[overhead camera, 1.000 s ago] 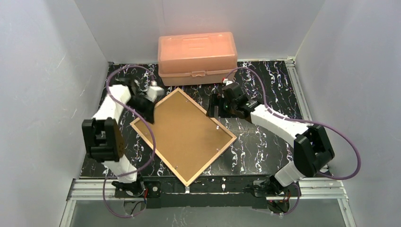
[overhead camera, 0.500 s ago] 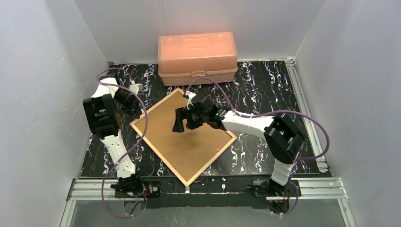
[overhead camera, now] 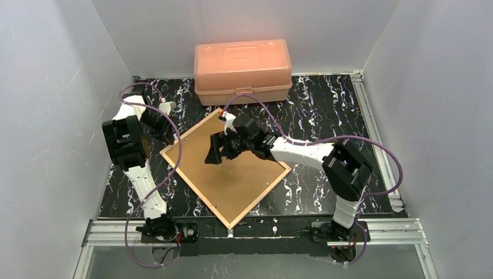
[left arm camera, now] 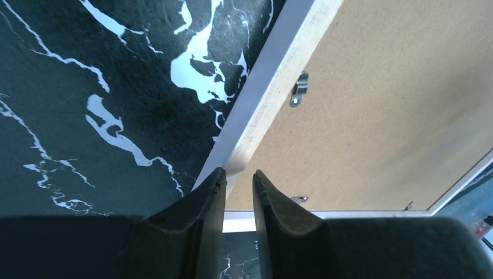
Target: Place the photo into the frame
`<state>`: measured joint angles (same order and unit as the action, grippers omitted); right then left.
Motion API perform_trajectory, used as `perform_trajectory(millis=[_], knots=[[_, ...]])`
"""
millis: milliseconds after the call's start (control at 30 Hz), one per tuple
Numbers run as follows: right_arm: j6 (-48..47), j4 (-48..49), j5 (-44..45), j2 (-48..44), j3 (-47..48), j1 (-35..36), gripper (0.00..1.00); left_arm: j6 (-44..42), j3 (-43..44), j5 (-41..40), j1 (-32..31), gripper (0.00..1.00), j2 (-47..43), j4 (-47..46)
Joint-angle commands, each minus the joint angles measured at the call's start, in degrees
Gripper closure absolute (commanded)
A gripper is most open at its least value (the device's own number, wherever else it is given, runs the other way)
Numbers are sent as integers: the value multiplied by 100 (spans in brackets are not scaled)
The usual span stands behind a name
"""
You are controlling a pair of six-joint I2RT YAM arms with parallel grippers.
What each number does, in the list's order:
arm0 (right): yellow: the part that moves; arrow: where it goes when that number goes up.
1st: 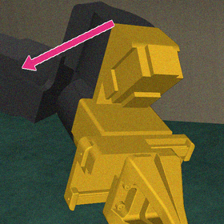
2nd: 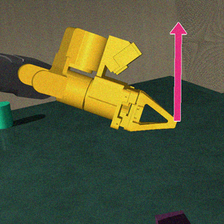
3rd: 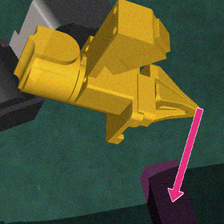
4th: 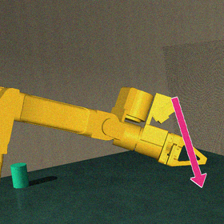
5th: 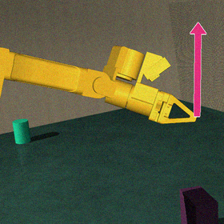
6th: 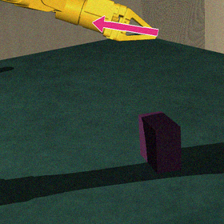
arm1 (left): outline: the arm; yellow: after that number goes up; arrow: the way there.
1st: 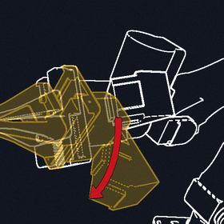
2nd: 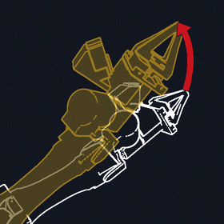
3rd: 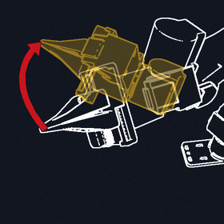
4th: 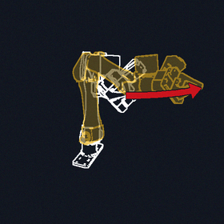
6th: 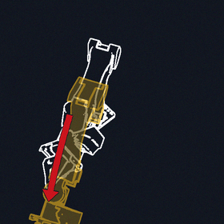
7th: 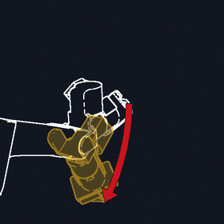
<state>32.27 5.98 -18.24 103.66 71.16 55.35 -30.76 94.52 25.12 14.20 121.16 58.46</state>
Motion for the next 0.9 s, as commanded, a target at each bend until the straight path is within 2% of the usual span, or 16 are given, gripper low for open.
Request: perform_trajectory(millis=[0, 300, 600, 867], knots=[[-51, 293, -143, 62, 103, 60, 1, 7, 167, -60, 22, 76, 109, -238], [104, 480, -225, 130, 1, 117, 2, -88, 185, -37, 33, 75, 67, -367], [93, 752, -544, 386, 109, 124, 2, -616, -168, 507, -56, 95, 281, 231], [-188, 967, -975, 520, -87, 120, 2, -725, -766, 744, -452, 100, 148, 218]])
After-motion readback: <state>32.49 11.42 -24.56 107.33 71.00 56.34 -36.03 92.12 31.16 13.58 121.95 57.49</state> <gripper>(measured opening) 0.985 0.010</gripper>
